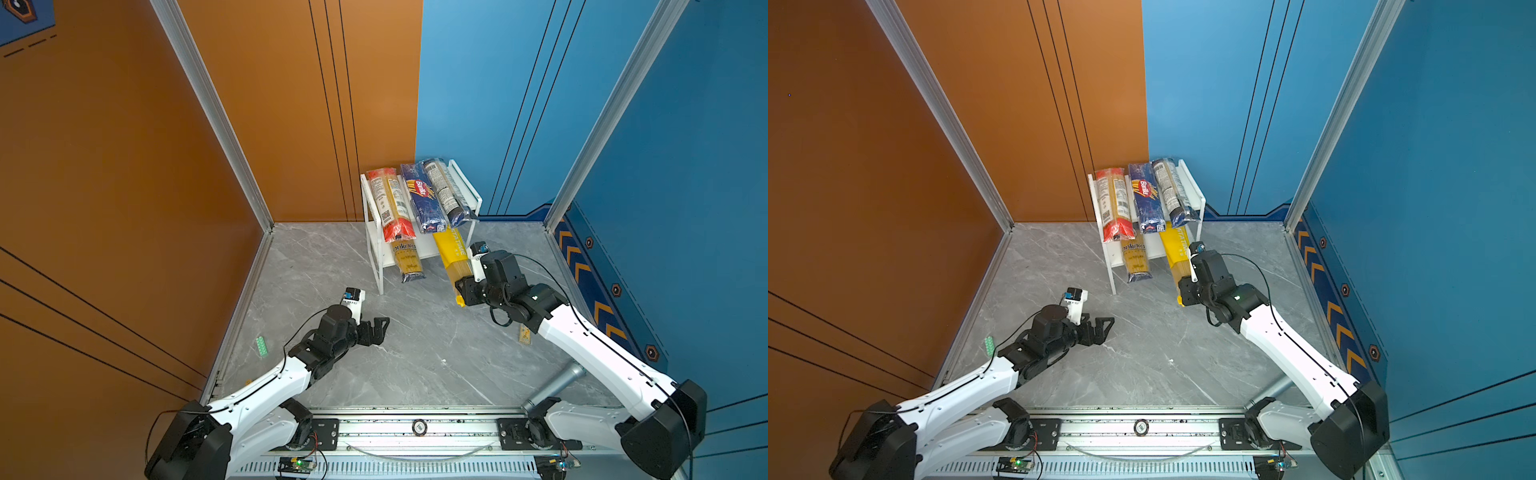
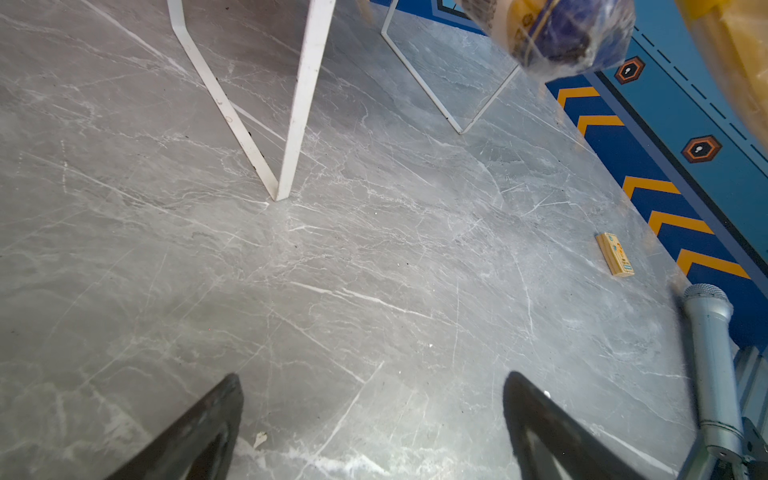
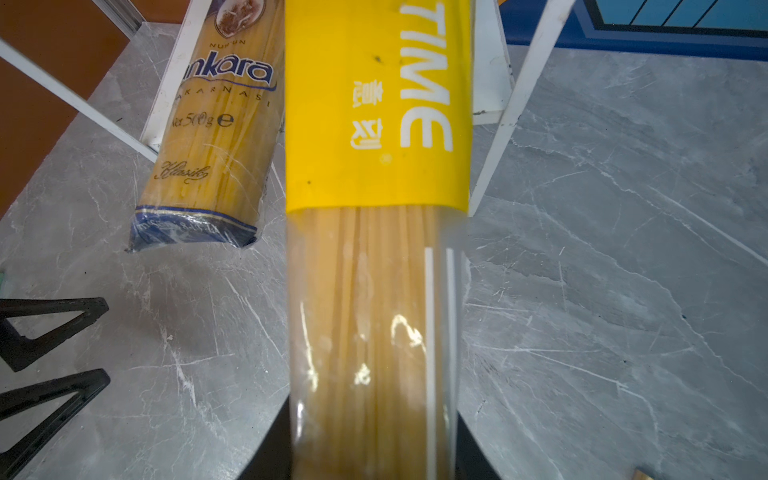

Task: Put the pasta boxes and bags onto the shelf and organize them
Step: 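Carry the upright Pastatime bag with the right gripper to the shelf front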

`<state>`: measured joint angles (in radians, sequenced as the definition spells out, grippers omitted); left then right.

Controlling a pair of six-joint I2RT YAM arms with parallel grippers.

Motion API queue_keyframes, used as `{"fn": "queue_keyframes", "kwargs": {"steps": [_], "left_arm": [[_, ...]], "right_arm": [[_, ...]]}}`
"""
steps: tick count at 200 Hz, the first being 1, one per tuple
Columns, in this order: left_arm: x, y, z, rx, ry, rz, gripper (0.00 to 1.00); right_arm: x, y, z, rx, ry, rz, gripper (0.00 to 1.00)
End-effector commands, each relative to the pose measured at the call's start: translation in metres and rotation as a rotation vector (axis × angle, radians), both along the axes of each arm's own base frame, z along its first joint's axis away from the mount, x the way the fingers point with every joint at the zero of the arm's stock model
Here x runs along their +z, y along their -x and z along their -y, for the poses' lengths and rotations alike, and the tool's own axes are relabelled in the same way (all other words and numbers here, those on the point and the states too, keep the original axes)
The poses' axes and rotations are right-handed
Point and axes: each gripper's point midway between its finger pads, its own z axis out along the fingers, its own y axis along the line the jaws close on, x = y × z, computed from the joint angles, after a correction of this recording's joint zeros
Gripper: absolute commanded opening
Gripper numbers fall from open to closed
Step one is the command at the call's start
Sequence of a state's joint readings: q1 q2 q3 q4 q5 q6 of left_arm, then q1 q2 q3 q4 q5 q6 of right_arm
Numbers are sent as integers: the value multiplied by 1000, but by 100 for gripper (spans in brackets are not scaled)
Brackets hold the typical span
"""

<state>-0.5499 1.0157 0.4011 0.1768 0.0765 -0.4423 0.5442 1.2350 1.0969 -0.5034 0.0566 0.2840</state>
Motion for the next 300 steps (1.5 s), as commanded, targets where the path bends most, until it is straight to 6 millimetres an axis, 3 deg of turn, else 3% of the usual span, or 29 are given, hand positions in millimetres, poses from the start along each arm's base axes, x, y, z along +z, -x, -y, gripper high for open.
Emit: {"fn": "queue_keyframes", "kwargs": {"steps": [1,173,300], "left_arm": [[1,-2,0,3,15,8,98],[1,-3,-1,1,11,13,98],[0,-2,-2,2,13,13,98]], "right_arm": [[73,-31,-14,0,-127,234,0],[83,-66,-21,-20,-196,316,0],[70,-79,-23,-43,-228,341,0]]}}
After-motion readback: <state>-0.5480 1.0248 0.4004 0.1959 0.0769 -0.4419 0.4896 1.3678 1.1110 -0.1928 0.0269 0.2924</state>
